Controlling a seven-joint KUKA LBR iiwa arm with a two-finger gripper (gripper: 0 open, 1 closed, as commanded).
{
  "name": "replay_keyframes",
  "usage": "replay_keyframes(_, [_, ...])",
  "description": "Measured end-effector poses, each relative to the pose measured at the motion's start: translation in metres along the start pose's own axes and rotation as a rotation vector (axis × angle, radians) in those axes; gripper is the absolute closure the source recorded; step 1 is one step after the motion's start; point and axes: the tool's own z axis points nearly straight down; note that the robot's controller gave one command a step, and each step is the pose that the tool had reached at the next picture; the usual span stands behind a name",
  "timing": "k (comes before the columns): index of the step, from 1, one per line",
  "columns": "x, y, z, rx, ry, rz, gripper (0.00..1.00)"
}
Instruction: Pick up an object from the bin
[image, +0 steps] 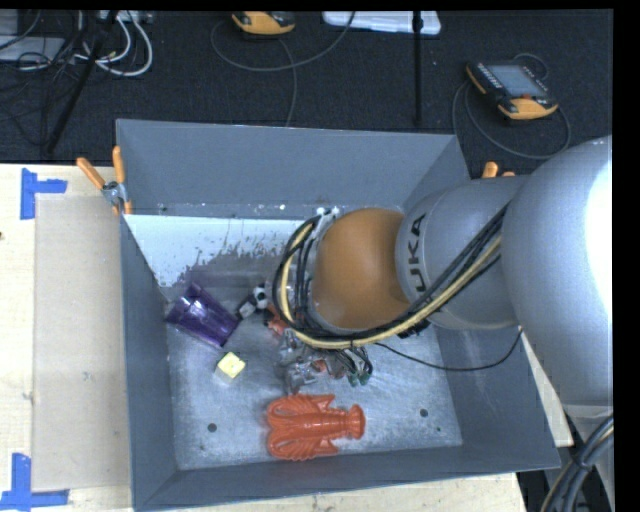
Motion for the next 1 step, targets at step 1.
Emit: replay_keyframes(1, [-0.0048,-0.0013,-0.0023,0.002,-0.020,0.003,0.00])
